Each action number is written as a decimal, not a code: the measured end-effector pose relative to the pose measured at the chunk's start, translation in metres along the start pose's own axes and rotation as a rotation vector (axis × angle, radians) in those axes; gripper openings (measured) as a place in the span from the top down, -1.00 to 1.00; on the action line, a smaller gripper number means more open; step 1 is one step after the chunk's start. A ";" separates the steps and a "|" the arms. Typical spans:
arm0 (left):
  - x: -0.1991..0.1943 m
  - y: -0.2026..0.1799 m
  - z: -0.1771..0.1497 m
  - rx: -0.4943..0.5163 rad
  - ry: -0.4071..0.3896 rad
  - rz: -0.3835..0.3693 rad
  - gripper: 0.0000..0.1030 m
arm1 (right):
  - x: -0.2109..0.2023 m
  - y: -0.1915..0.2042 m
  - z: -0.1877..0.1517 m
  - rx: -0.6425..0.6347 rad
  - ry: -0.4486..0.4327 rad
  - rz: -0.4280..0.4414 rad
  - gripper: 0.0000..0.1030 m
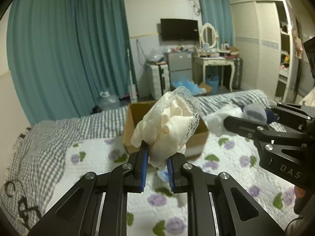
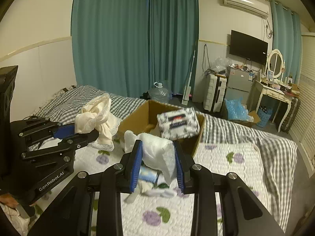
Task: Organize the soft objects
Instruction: 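Lift both cloths over the box and release them inside, then withdraw both tools and approach the pipe fitting and fuzzy loop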
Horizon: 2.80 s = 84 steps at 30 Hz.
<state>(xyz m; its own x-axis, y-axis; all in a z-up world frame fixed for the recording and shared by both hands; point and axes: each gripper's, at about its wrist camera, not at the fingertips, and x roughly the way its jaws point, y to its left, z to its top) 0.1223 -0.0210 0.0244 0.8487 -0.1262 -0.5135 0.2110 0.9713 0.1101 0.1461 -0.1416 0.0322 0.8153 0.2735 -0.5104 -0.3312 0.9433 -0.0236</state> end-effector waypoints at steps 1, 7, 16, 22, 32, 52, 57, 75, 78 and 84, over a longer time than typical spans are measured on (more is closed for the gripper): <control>0.005 0.001 0.003 -0.003 0.003 0.004 0.69 | 0.007 -0.003 0.006 -0.001 0.002 -0.002 0.41; 0.052 0.016 0.023 -0.044 0.028 0.013 0.69 | 0.053 -0.023 0.025 -0.004 0.042 -0.018 0.41; 0.133 0.016 0.018 0.004 0.083 0.057 0.61 | 0.131 -0.052 0.028 0.028 0.101 -0.013 0.41; 0.172 0.017 0.011 -0.007 0.137 0.073 0.58 | 0.177 -0.066 0.018 0.059 0.146 -0.009 0.40; 0.201 0.020 0.004 -0.038 0.184 0.081 -0.24 | 0.205 -0.084 0.011 0.116 0.163 -0.029 -0.17; 0.094 0.024 0.048 -0.105 0.032 0.115 -0.63 | 0.084 -0.074 0.060 0.105 0.005 -0.118 -0.87; 0.033 0.019 0.063 -0.080 -0.075 0.153 -0.66 | 0.019 -0.067 0.074 0.083 -0.068 -0.196 -1.00; -0.122 0.011 0.048 -0.123 -0.284 0.174 -1.00 | -0.138 -0.015 0.061 0.030 -0.177 -0.166 -1.00; -0.123 0.011 0.036 -0.126 -0.278 0.163 -1.00 | -0.142 -0.012 0.044 0.022 -0.174 -0.176 -1.00; -0.104 0.007 0.002 -0.144 -0.228 0.176 -1.00 | -0.125 -0.013 0.010 0.035 -0.122 -0.154 -1.00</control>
<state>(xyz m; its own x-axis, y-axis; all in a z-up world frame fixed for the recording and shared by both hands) 0.0363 -0.0010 0.0800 0.9562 0.0197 -0.2919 -0.0053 0.9987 0.0500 0.0533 -0.1858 0.1049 0.9074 0.1443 -0.3946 -0.1833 0.9811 -0.0626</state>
